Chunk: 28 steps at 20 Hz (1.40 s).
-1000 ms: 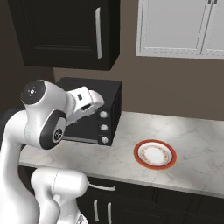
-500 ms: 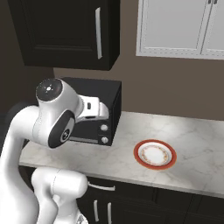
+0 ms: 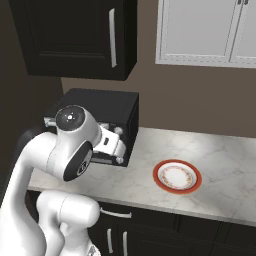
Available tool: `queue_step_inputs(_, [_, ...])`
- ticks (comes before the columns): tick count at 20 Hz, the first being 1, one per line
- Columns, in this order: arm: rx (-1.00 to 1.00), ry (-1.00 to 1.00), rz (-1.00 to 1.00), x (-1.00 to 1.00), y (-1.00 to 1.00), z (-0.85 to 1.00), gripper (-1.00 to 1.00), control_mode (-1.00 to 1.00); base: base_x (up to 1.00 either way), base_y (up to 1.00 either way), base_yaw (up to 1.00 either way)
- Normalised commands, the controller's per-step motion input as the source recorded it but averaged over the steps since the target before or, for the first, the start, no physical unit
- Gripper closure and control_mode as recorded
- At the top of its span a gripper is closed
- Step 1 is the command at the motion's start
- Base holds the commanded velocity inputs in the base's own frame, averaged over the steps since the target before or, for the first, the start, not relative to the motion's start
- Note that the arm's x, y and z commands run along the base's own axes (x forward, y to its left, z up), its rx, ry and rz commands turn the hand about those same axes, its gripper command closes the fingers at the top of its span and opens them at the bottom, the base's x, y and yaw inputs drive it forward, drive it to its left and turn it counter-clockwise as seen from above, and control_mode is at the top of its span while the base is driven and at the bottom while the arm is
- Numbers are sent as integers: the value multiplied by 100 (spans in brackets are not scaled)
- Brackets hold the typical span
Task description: Pick up the bagel from the plate, place it on the toaster oven rack, close the door, and set the timer.
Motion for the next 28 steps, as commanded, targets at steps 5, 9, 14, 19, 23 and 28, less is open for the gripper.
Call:
queue_step_inputs(5, [13, -5, -9, 0, 0, -15, -100, -100, 0, 0, 0])
queue_step_inputs(9, [6, 0, -2, 0, 0, 0, -100, -100, 0, 0, 0])
queue_step_inputs(14, [0, 1, 2, 15, 1, 0, -100, -100, 0, 0, 0])
queue_step_inputs(19, [-14, 3, 27, 21, 0, 0, -100, -100, 0, 0, 0])
queue_step_inputs(23, [-15, 0, 42, 24, 0, 0, -100, -100, 0, 0, 0])
queue_step_inputs(28, [-15, -3, 46, 7, 0, 0, -100, -100, 0, 0, 0])
